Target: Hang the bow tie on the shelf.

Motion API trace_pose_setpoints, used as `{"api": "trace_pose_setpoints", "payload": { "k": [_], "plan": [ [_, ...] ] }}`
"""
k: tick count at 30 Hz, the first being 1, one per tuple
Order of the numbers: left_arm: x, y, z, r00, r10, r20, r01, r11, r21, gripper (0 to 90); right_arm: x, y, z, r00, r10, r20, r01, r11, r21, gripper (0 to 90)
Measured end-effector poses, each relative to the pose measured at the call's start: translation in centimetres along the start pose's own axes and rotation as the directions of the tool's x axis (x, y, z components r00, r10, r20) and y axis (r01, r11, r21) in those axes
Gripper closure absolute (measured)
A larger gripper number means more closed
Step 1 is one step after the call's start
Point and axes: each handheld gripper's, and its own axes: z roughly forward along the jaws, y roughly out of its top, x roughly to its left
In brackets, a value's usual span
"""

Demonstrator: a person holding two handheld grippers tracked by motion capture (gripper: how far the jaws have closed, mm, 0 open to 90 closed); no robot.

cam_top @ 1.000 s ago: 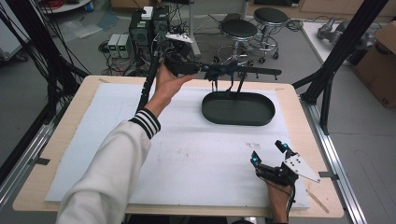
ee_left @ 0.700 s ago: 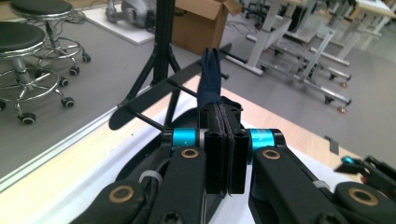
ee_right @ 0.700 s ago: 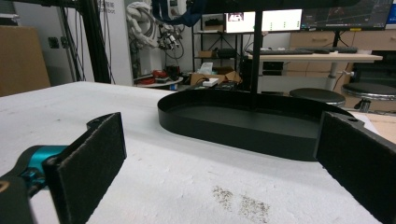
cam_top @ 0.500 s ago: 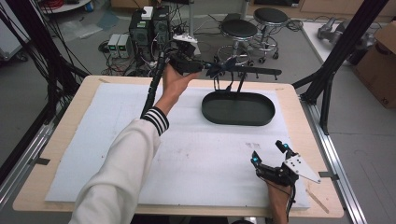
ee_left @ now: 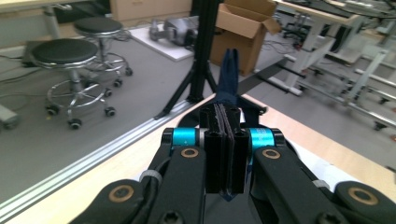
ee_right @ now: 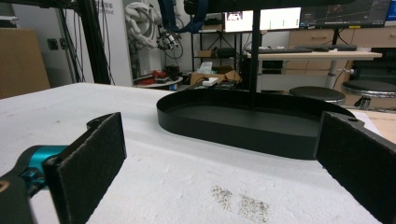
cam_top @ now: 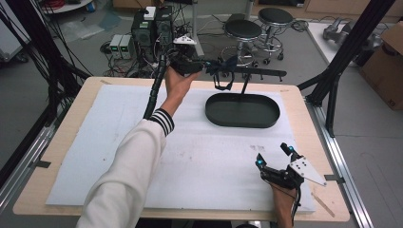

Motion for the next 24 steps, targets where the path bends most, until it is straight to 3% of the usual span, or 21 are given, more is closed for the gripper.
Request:
{"api": "trace_pose_setpoints", "payload": {
  "k": [6, 15, 18, 24],
  "plan": [
    [0.8, -1.2, 0.3, 0.9985, -0.023, -0.05, 0.022, 0.9997, -0.01, 88.3, 0.0, 0.0, 0.0, 1.0, -0.005, 0.0, 0.005, 1.0, -0.003, 1.2],
    [0.9, -1.7, 1.2, 0.9982, -0.035, -0.049, 0.034, 0.9991, -0.025, 88.3, 0.0, 0.0, 0.0, 1.0, -0.004, 0.0, 0.004, 1.0, 0.0, 1.2],
    [0.7, -2.0, 1.7, 0.9983, -0.018, -0.054, 0.018, 0.9998, -0.007, 88.3, 0.0, 0.0, 0.0, 1.0, -0.003, -0.001, 0.003, 1.0, 0.0, 1.2],
    [1.1, -2.5, 1.8, 0.9976, -0.027, -0.064, 0.027, 0.9996, -0.007, 88.2, 0.0, 0.0, 0.0, 1.0, -0.004, -0.002, 0.004, 1.0, 0.001, 1.2]
  ]
}}
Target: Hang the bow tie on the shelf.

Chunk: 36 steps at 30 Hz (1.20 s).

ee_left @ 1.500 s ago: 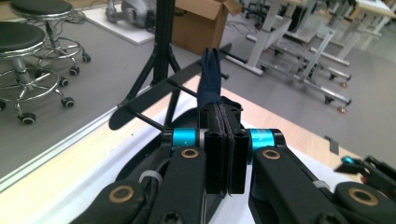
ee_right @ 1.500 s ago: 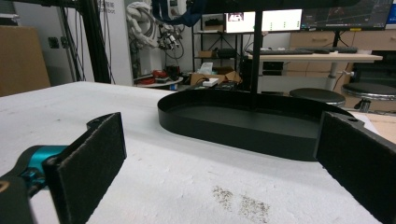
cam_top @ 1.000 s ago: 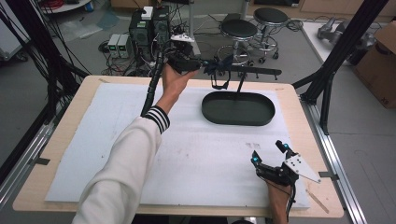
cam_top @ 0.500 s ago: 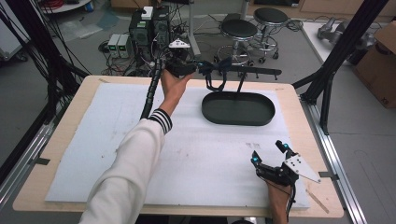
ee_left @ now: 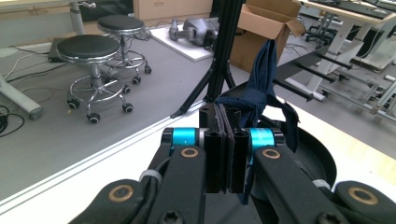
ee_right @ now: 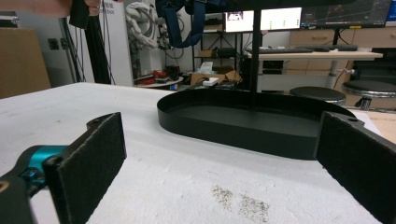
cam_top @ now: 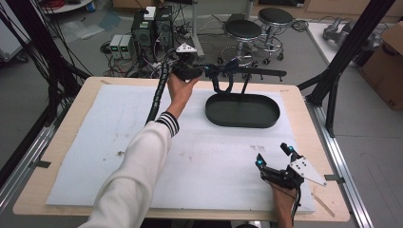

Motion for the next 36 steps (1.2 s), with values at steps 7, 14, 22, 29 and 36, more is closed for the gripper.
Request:
{"api": "trace_pose_setpoints", "payload": {
  "k": [7, 14, 22, 29, 36],
  "plan": [
    [0.4, -0.8, 0.0, 0.9998, -0.018, 0.001, 0.018, 0.9998, 0.007, 82.4, 0.0, 0.0, 0.0, 1.0, -0.003, -0.001, 0.003, 1.0, -0.002, 1.2],
    [0.5, -1.2, -0.1, 0.9993, -0.035, 0.012, 0.035, 0.9994, 0.002, 82.4, 0.0, 0.0, 0.0, 1.0, -0.004, 0.0, 0.004, 1.0, -0.002, 1.2],
    [0.1, -1.6, 0.1, 0.9997, -0.022, 0.011, 0.022, 0.9995, 0.024, 73.0, 0.1, 0.0, 0.0, 1.0, -0.007, 0.002, 0.007, 1.0, -0.001, 1.2],
    [0.2, -1.5, -0.1, 0.9982, -0.052, 0.031, 0.052, 0.9985, 0.018, 55.7, 0.1, 0.0, 0.0, 1.0, -0.002, -0.001, 0.002, 1.0, -0.004, 1.2],
    [0.4, -1.7, -0.4, 0.994, -0.064, 0.089, 0.063, 0.9978, 0.02, 40.7, 0.1, 0.0, -0.1, 1.0, 0.002, -0.003, -0.002, 1.0, -0.005, 1.2]
  ]
}}
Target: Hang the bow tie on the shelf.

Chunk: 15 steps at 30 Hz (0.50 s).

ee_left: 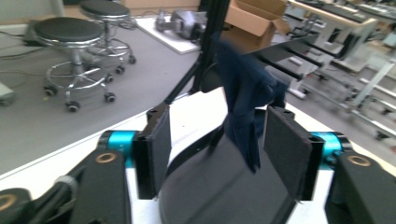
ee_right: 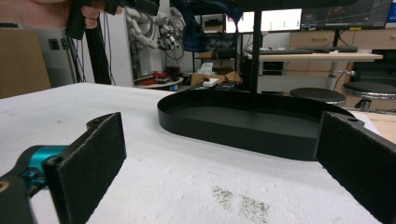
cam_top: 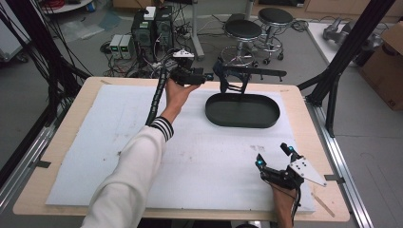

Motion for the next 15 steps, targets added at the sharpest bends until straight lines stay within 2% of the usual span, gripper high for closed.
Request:
{"api": "trace_pose_setpoints", "payload": {
  "k": [4, 7, 11, 15],
  "plan": [
    [0.4, -0.4, -1.3, 0.999, 0.026, 0.037, -0.026, 0.9997, -0.003, 29.4, 0.0, 0.0, -0.1, 0.9999, -0.003, -0.01, 0.003, 1.0, -0.01, 1.2],
    [0.6, -1.0, -2.9, 0.997, 0.048, 0.061, -0.047, 0.9989, -0.006, 22.0, -0.1, 0.0, -0.1, 0.9999, -0.005, -0.015, 0.005, 1.0, -0.014, 1.2],
    [0.8, -2.2, -6.2, 0.9937, 0.086, 0.072, -0.084, 0.9959, -0.034, 18.7, -0.2, -0.1, -0.2, 0.9999, 0.002, -0.016, -0.003, 1.0, -0.018, 1.2],
    [1.2, -4.5, -10.0, 0.9926, 0.111, 0.05, -0.107, 0.9916, -0.073, 14.1, -0.1, 0.0, -0.2, 0.9998, 0.001, -0.019, -0.001, 1.0, -0.014, 1.2]
  ]
}}
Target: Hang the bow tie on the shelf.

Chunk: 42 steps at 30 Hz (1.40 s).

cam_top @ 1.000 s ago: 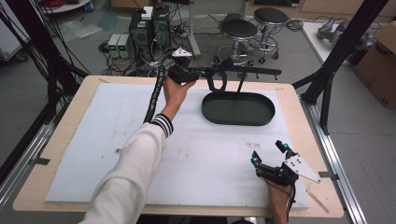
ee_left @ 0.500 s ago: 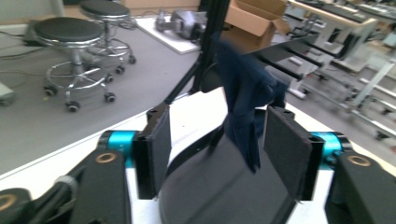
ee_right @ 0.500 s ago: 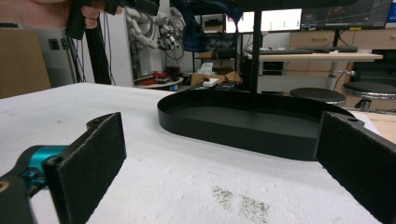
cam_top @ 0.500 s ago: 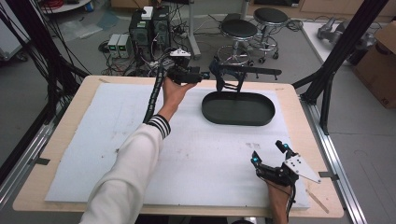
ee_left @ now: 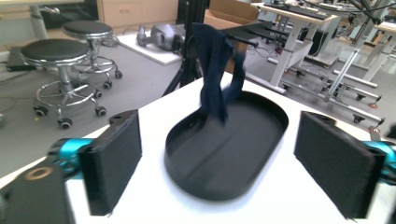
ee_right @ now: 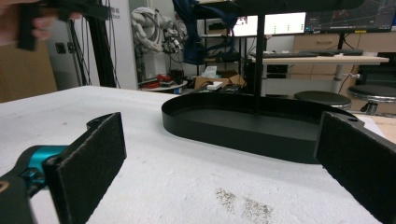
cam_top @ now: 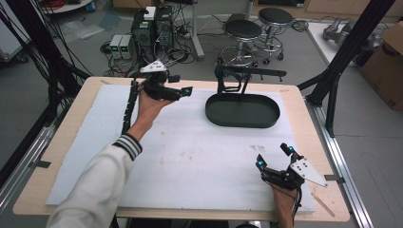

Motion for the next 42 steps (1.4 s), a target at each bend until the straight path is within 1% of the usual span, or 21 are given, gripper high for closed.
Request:
{"api": "trace_pose_setpoints", "payload": {
  "k": [2, 7, 10, 12, 13, 14, 15, 16, 19, 21, 24, 26, 27, 29, 32, 33, 35, 38, 39, 40, 42],
  "plan": [
    [0.2, -1.0, -2.3, 0.9999, 0.011, 0.001, -0.011, 0.9997, -0.022, 13.9, 0.1, 0.0, 0.0, 1.0, -0.004, 0.001, 0.004, 1.0, -0.001, 1.2],
    [0.6, -3.2, -7.5, 0.9994, 0.012, -0.034, -0.014, 0.9984, -0.055, 13.9, 0.1, 0.0, 0.0, 0.9999, -0.009, 0.005, 0.009, 1.0, -0.001, 1.2],
    [0.2, -4.7, -10.3, 0.9979, 0.028, -0.059, -0.033, 0.9957, -0.086, 13.9, 0.1, 0.0, 0.0, 1.0, -0.007, 0.005, 0.007, 1.0, -0.002, 1.2],
    [-0.2, -5.9, -12.0, 0.9958, 0.054, -0.073, -0.061, 0.9941, -0.089, 13.8, 0.1, 0.0, 0.0, 1.0, -0.003, 0.007, 0.003, 1.0, -0.001, 1.2],
    [-0.3, -6.5, -12.8, 0.9937, 0.076, -0.083, -0.083, 0.9928, -0.087, 13.9, 0.0, 0.0, 0.0, 0.9999, -0.009, 0.009, 0.009, 1.0, -0.005, 1.2],
    [-0.4, -7.2, -13.5, 0.9903, 0.098, -0.099, -0.107, 0.99, -0.092, 13.9, 0.1, 0.0, 0.0, 1.0, 0.0, 0.009, 0.0, 1.0, 0.0, 1.2],
    [-0.4, -8.0, -14.3, 0.9876, 0.109, -0.114, -0.12, 0.9877, -0.1, 13.9, 0.0, 0.0, 0.0, 0.9999, -0.007, 0.011, 0.007, 1.0, -0.006, 1.2],
    [-0.4, -8.7, -15.0, 0.9867, 0.105, -0.124, -0.119, 0.9868, -0.11, 13.8, 0.0, 0.0, 0.0, 0.9999, -0.006, 0.013, 0.006, 1.0, -0.005, 1.2],
    [-0.3, -10.8, -17.0, 0.9875, 0.074, -0.14, -0.092, 0.9871, -0.131, 13.9, 0.0, 0.0, 0.0, 0.9999, -0.009, 0.014, 0.009, 1.0, -0.004, 1.2],
    [-0.5, -12.0, -18.0, 0.9849, 0.073, -0.157, -0.097, 0.9844, -0.147, 13.8, 0.1, 0.0, 0.0, 0.9998, -0.008, 0.016, 0.008, 1.0, -0.002, 1.2],
    [-1.1, -13.6, -18.8, 0.9825, 0.065, -0.175, -0.095, 0.9814, -0.167, 13.8, 0.1, 0.0, 0.0, 0.9998, -0.01, 0.017, 0.01, 1.0, -0.002, 1.2],
    [-1.7, -14.4, -19.0, 0.9807, 0.07, -0.183, -0.103, 0.9793, -0.175, 13.8, 0.1, 0.0, 0.0, 0.9998, -0.007, 0.019, 0.007, 1.0, -0.001, 1.2],
    [-2.0, -14.7, -18.9, 0.9804, 0.072, -0.183, -0.104, 0.9801, -0.169, 13.9, 0.1, 0.0, 0.0, 0.9998, -0.007, 0.02, 0.007, 1.0, 0.0, 1.2],
    [-2.6, -15.4, -18.6, 0.98, 0.083, -0.181, -0.113, 0.9796, -0.166, 13.9, 0.2, 0.0, 0.0, 0.9997, -0.007, 0.021, 0.007, 1.0, 0.0, 1.2],
    [-3.4, -16.1, -18.1, 0.9825, 0.093, -0.162, -0.118, 0.9808, -0.155, 13.8, 0.1, 0.0, 0.0, 0.9998, -0.008, 0.021, 0.008, 1.0, 0.0, 1.2],
    [-3.5, -16.3, -17.9, 0.9831, 0.094, -0.157, -0.12, 0.9794, -0.162, 13.7, 0.2, 0.0, 0.0, 0.9998, -0.006, 0.02, 0.006, 1.0, 0.001, 1.2],
    [-3.7, -16.8, -17.6, 0.9856, 0.083, -0.147, -0.107, 0.9808, -0.164, 13.5, 0.1, 0.0, 0.0, 0.9997, -0.008, 0.021, 0.008, 1.0, 0.0, 1.2],
    [-3.8, -17.6, -17.1, 0.9873, 0.066, -0.144, -0.087, 0.9856, -0.145, 12.6, 0.1, 0.0, 0.0, 0.9998, -0.006, 0.02, 0.006, 1.0, 0.0, 1.2],
    [-3.9, -17.6, -17.0, 0.9843, 0.075, -0.16, -0.098, 0.9854, -0.139, 12.5, 0.1, 0.0, 0.0, 0.9998, -0.007, 0.021, 0.007, 1.0, -0.002, 1.2],
    [-4.0, -17.6, -17.1, 0.9838, 0.081, -0.16, -0.104, 0.9843, -0.142, 12.3, 0.1, 0.0, 0.0, 0.9997, -0.01, 0.02, 0.01, 1.0, 0.0, 1.2],
    [-4.0, -17.7, -17.1, 0.9842, 0.077, -0.16, -0.1, 0.9846, -0.143, 12.3, 0.2, 0.0, 0.0, 0.9997, -0.013, 0.018, 0.013, 1.0, 0.0, 1.2]
  ]
}}
